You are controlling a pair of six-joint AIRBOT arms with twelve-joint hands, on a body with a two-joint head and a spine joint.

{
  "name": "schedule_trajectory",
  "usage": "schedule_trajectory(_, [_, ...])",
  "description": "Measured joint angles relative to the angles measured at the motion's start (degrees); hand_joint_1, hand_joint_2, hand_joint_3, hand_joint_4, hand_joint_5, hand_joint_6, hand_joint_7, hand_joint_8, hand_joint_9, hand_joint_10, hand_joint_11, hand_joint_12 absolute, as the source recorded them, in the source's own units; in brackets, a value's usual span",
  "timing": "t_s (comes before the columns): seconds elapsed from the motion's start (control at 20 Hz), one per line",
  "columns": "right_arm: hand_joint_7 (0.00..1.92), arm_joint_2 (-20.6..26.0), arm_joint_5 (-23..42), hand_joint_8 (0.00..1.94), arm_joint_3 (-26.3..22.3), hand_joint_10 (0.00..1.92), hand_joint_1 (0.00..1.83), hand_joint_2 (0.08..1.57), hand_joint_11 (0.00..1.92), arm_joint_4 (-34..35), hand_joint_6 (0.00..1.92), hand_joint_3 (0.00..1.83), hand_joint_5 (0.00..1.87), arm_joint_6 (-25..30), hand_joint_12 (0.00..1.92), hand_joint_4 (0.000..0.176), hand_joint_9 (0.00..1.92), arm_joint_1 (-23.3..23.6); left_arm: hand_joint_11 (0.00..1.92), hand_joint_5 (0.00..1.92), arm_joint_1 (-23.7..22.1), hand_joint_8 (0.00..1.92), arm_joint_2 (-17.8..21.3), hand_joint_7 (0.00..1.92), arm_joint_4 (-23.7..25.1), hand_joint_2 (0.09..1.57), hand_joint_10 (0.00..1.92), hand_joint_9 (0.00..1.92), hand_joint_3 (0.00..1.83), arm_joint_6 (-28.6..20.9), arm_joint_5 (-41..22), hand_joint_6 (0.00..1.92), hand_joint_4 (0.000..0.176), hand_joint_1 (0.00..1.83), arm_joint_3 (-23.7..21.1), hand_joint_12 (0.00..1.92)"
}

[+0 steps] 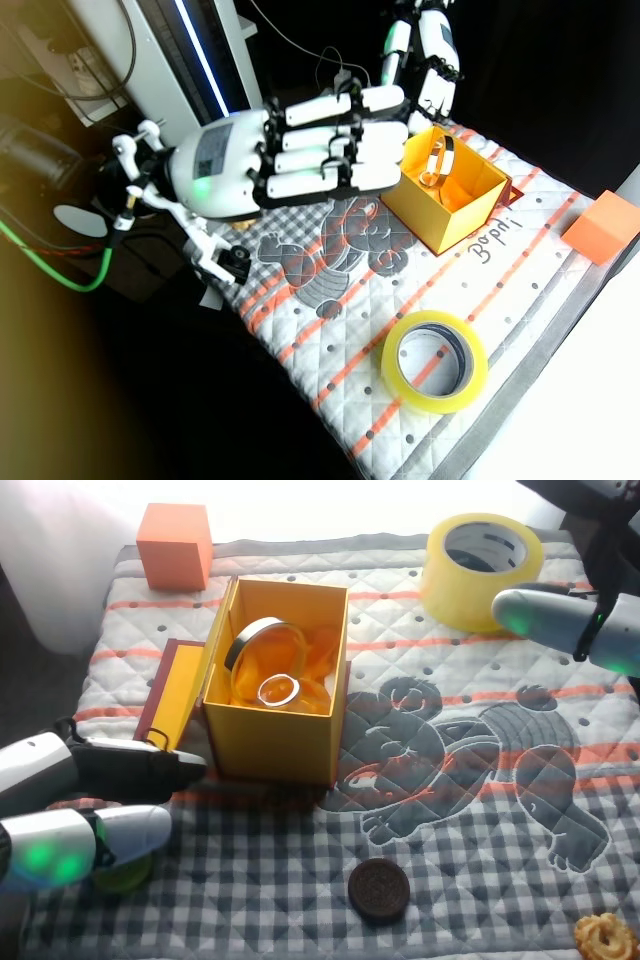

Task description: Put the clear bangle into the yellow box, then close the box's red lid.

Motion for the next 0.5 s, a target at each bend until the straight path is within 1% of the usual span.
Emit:
schedule_trajectory(0.1, [0.07, 0.0, -0.1, 0.00, 0.0, 0.00, 0.26, 1.20, 0.00, 0.4, 0.02, 0.00, 0.15, 0.0, 0.00, 0.170, 0.00, 0.0, 0.23, 0.40, 0.0, 0.00, -0.9, 0.40, -1.8, 1.29, 0.00, 0.42, 0.00, 0.0, 0.7, 0.00, 0.000, 0.42, 1.3, 0.62])
schedule_trajectory(0.15, [0.06, 0.0, 0.0, 0.00, 0.0, 0.00, 0.27, 1.18, 0.00, 0.4, 0.02, 0.00, 0.16, 0.0, 0.00, 0.175, 0.00, 0.0, 0.25, 0.37, 0.0, 0.00, -1.4, 0.37, -2.9, 1.31, 0.00, 0.40, 0.00, 0.0, 0.7, 0.00, 0.000, 0.37, 1.9, 0.58])
schedule_trajectory(0.2, [0.06, 0.0, 0.1, 0.00, -0.1, 0.00, 0.28, 1.18, 0.00, 0.5, 0.01, 0.00, 0.17, 0.0, 0.00, 0.176, 0.00, -0.3, 0.24, 0.32, 0.0, 0.00, -1.8, 0.33, -3.5, 1.33, 0.00, 0.37, 0.01, 0.0, 0.8, 0.00, 0.000, 0.30, 2.4, 0.56])
schedule_trajectory(0.3, [0.08, 0.0, -0.1, 0.01, -0.2, 0.00, 0.27, 1.17, 0.00, 0.7, 0.01, 0.00, 0.16, 0.0, 0.00, 0.176, 0.00, -0.9, 0.22, 0.30, -0.1, 0.00, -1.9, 0.32, -4.2, 1.36, 0.00, 0.35, 0.01, 0.0, 0.8, 0.00, 0.000, 0.22, 2.5, 0.57])
schedule_trajectory(0.35, [0.10, 0.0, -0.2, 0.01, -0.2, 0.00, 0.25, 1.17, 0.00, 0.6, 0.00, 0.00, 0.16, 0.0, 0.00, 0.176, 0.01, -0.9, 0.20, 0.29, -0.2, 0.00, -1.9, 0.32, -4.2, 1.36, 0.00, 0.35, 0.00, 0.0, 0.8, 0.00, 0.000, 0.23, 2.5, 0.63])
schedule_trajectory(0.45, [0.12, 0.0, 0.1, 0.01, -0.2, 0.01, 0.23, 1.18, 0.01, 1.0, 0.01, 0.00, 0.17, 0.0, 0.00, 0.170, 0.04, -1.1, 0.21, 0.30, -0.2, 0.00, -1.9, 0.33, -4.3, 1.34, 0.01, 0.37, 0.00, 0.0, 0.7, 0.00, 0.000, 0.27, 2.5, 0.66])
schedule_trajectory(0.5, [0.12, 0.0, 0.1, 0.01, -0.2, 0.01, 0.23, 1.19, 0.02, 1.3, 0.01, 0.01, 0.17, 0.0, 0.01, 0.168, 0.04, -1.4, 0.21, 0.30, -0.2, 0.00, -1.9, 0.33, -4.4, 1.35, 0.00, 0.37, 0.00, 0.0, 0.7, 0.00, 0.000, 0.26, 2.5, 0.66])
